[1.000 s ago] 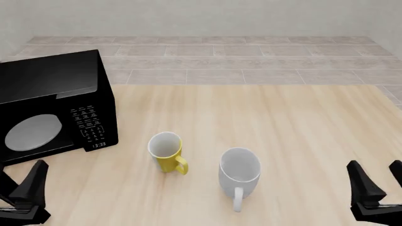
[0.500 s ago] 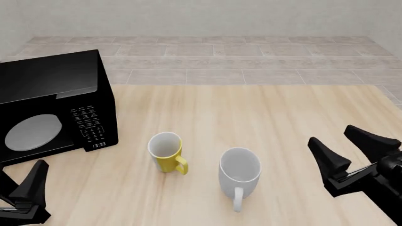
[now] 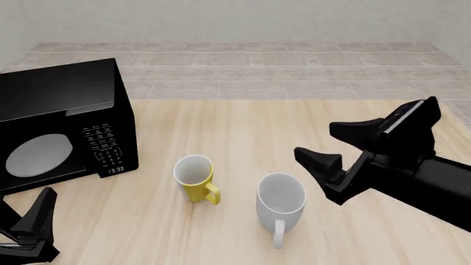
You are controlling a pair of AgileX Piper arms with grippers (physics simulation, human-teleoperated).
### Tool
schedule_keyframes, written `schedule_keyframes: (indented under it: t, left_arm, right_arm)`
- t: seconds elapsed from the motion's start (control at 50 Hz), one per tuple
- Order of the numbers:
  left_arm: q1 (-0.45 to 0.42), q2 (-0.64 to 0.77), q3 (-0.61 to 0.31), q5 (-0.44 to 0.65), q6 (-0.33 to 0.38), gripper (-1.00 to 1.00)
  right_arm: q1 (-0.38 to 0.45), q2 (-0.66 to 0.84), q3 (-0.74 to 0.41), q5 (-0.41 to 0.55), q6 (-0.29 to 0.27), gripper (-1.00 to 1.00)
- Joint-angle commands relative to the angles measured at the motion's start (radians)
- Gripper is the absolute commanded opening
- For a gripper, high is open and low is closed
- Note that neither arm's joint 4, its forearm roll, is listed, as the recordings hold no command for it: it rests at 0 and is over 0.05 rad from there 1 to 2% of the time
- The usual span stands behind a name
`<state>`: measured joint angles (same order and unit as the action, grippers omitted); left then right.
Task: Put the yellow and white mug to the front of the white mug.
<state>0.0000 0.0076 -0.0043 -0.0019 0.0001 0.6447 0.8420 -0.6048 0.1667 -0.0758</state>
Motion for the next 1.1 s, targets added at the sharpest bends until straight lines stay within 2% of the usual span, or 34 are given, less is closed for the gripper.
schedule_keyframes:
  t: [0.02, 0.04, 0.06, 0.12, 0.16, 0.2, 0.22, 0.34, 0.38, 0.42, 0.44, 0.48, 0.52, 0.58, 0.82, 0.86, 0.9, 1.1]
  left_arm:
    - [0.0, 0.0, 0.0, 0.0, 0.0, 1.0]
    - [0.0, 0.0, 0.0, 0.0, 0.0, 1.0]
    - [0.0, 0.0, 0.0, 0.0, 0.0, 1.0]
    - [0.0, 0.0, 0.0, 0.0, 0.0, 1.0]
    - [0.0, 0.0, 0.0, 0.0, 0.0, 1.0]
    - [0.0, 0.0, 0.0, 0.0, 0.0, 1.0]
    - [0.0, 0.0, 0.0, 0.0, 0.0, 1.0]
    - [0.0, 0.0, 0.0, 0.0, 0.0, 1.0]
    - [0.0, 0.0, 0.0, 0.0, 0.0, 1.0]
    - [0.0, 0.0, 0.0, 0.0, 0.0, 1.0]
    - [0.0, 0.0, 0.0, 0.0, 0.0, 1.0]
    - [0.0, 0.0, 0.0, 0.0, 0.0, 1.0]
    - [0.0, 0.0, 0.0, 0.0, 0.0, 1.0]
    - [0.0, 0.0, 0.0, 0.0, 0.0, 1.0]
    - [0.0, 0.0, 0.0, 0.0, 0.0, 1.0]
    - [0.0, 0.0, 0.0, 0.0, 0.0, 1.0]
    - [0.0, 0.0, 0.0, 0.0, 0.0, 1.0]
    - [0.0, 0.0, 0.0, 0.0, 0.0, 1.0]
  right_arm:
    - [0.108, 0.233, -0.191, 0.117, 0.059, 1.0]
    - [0.122, 0.244, -0.201, 0.119, 0.066, 1.0]
    - [0.149, 0.264, -0.22, 0.131, 0.097, 1.0]
    - [0.133, 0.299, -0.258, 0.165, 0.057, 1.0]
    - [0.155, 0.317, -0.279, 0.188, 0.071, 1.0]
    - [0.1, 0.359, -0.308, 0.211, 0.076, 1.0]
    - [0.138, 0.381, -0.328, 0.231, 0.08, 1.0]
    - [0.117, 0.462, -0.409, 0.295, 0.065, 1.0]
    - [0.122, 0.486, -0.434, 0.314, 0.082, 1.0]
    - [0.095, 0.526, -0.455, 0.329, 0.061, 1.0]
    - [0.089, 0.535, -0.459, 0.33, 0.034, 1.0]
    - [0.105, 0.557, -0.463, 0.336, 0.039, 1.0]
    - [0.128, 0.577, -0.468, 0.343, 0.057, 1.0]
    - [0.2, 0.589, -0.46, 0.342, 0.127, 1.0]
    - [0.23, 0.671, -0.49, 0.33, 0.136, 1.0]
    - [0.223, 0.682, -0.502, 0.335, 0.126, 1.0]
    - [0.172, 0.712, -0.536, 0.35, 0.078, 1.0]
    - [0.19, 0.79, -0.589, 0.351, 0.109, 1.0]
